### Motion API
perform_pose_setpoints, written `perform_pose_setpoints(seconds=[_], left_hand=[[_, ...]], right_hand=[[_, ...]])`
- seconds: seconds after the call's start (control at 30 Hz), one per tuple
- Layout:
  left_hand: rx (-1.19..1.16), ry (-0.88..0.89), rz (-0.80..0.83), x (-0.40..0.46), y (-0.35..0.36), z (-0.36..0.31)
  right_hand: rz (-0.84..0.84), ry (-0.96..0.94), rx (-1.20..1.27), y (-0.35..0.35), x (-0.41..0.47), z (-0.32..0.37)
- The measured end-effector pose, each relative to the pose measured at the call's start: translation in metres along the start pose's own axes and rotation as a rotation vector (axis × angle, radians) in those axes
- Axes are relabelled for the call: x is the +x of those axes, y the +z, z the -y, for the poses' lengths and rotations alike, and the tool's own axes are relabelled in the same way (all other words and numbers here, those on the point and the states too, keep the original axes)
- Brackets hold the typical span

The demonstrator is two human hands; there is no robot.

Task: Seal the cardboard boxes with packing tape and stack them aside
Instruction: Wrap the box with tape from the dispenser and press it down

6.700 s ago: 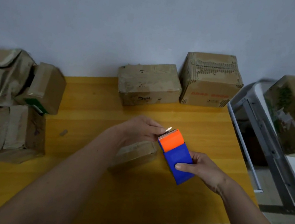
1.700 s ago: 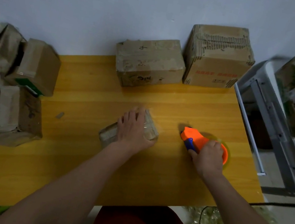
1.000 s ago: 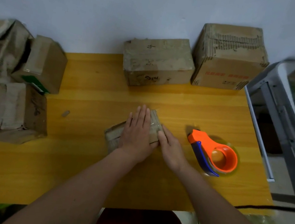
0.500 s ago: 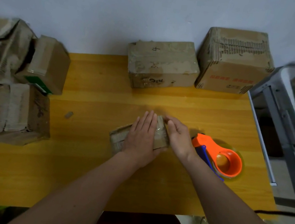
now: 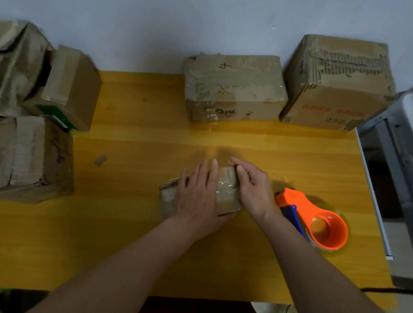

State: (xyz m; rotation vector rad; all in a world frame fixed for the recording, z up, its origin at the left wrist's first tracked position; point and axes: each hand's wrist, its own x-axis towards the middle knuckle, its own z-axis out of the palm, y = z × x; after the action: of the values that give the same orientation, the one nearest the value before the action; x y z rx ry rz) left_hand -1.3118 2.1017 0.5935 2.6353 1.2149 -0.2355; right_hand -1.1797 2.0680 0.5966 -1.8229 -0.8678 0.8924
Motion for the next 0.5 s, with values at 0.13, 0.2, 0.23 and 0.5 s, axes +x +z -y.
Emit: perform_pose_setpoints(seconds=[0.13, 0.2, 0.23, 0.5], left_hand=[[-0.025, -0.022, 0.005, -0.001, 0.003, 0.0], [-0.013, -0.055, 0.001, -0.001, 0.002, -0.001], [0.01, -0.08, 0.005, 0.0, 0.001, -0.002], [0.069, -0.124, 0.043, -0.003, -0.006, -0.008]], right_hand=[[0.144, 0.102, 0.077, 0.004, 0.009, -0.004], [0.196, 0.151, 0.092, 0.008, 0.011, -0.003], [0.213, 0.185, 0.11, 0.01, 0.013, -0.003], [0.172, 0.224, 0.067, 0.014, 0.005, -0.002]])
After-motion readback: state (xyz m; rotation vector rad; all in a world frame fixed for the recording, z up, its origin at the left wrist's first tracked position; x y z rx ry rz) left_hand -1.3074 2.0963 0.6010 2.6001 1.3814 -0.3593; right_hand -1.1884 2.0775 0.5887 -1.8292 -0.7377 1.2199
